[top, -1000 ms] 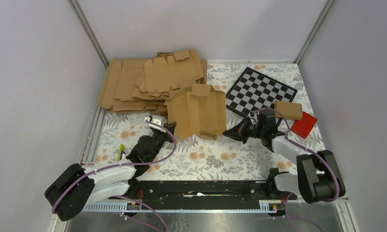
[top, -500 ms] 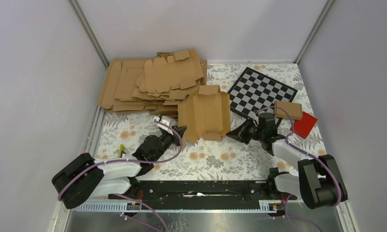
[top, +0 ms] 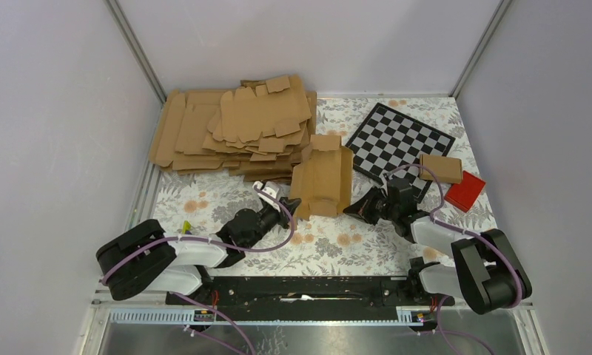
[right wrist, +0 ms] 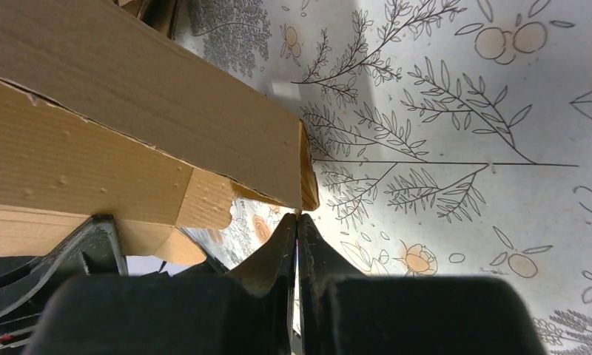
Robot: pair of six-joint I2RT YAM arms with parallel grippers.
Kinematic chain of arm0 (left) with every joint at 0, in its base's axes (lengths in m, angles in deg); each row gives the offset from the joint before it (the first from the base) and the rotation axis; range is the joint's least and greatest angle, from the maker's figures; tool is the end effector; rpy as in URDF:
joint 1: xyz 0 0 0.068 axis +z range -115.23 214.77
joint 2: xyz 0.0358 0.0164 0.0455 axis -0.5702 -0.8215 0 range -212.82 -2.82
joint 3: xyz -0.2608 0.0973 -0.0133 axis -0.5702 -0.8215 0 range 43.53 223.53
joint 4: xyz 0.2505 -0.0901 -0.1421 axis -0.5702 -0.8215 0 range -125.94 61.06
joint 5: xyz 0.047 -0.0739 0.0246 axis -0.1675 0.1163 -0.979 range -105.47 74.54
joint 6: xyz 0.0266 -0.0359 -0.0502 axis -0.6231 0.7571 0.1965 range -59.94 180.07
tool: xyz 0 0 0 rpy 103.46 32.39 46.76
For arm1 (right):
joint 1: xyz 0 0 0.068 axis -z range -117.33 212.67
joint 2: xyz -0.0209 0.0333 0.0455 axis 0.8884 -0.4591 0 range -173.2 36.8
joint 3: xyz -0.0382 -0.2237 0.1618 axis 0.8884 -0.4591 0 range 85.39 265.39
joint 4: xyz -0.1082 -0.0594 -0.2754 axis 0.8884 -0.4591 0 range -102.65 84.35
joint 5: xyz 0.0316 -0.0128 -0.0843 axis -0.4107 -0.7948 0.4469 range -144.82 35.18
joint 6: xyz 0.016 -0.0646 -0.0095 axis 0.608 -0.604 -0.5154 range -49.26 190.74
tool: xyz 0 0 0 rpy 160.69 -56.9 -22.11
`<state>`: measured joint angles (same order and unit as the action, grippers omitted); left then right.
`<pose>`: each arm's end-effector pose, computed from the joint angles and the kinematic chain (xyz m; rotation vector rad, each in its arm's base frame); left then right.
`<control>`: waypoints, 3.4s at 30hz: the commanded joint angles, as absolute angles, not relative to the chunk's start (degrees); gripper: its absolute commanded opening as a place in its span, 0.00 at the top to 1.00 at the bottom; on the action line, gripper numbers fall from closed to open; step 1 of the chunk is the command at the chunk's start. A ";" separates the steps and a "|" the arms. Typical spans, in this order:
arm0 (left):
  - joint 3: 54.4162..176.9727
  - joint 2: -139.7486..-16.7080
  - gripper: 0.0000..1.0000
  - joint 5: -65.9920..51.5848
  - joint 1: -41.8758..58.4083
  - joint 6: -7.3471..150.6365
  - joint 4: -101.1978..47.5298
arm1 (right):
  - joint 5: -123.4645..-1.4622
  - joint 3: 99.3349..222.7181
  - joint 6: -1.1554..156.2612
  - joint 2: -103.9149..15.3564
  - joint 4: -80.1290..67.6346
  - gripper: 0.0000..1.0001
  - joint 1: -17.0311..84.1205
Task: Fold the paper box
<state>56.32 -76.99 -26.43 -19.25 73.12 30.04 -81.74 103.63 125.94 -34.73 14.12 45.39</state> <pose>0.1630 -0.2071 0.1443 0.4369 1.6057 -0.7454 0.2373 0.0992 0.1076 0.4745 2.3038 1.1909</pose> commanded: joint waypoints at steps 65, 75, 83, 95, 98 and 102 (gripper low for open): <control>55.79 -69.73 1.00 -24.18 -20.46 70.34 25.81 | -61.35 107.47 98.22 -14.75 -2.05 0.81 42.81; 55.63 -70.21 0.54 -26.78 -20.39 74.89 28.51 | -66.25 106.59 89.07 -14.63 8.94 1.00 42.81; 55.93 -68.11 0.33 -20.06 -9.65 79.49 27.56 | -72.82 107.39 85.48 -14.40 9.21 1.00 42.73; 66.90 -72.68 0.25 -17.53 -1.09 73.61 16.56 | -75.60 107.12 85.75 -16.08 11.57 1.00 42.63; 69.49 -74.91 0.18 -8.28 3.72 74.94 14.76 | -75.83 107.36 85.98 -15.80 11.40 1.00 42.61; 71.40 -79.10 0.11 2.67 9.32 75.50 17.88 | -73.69 108.81 86.22 -16.16 8.66 1.00 42.52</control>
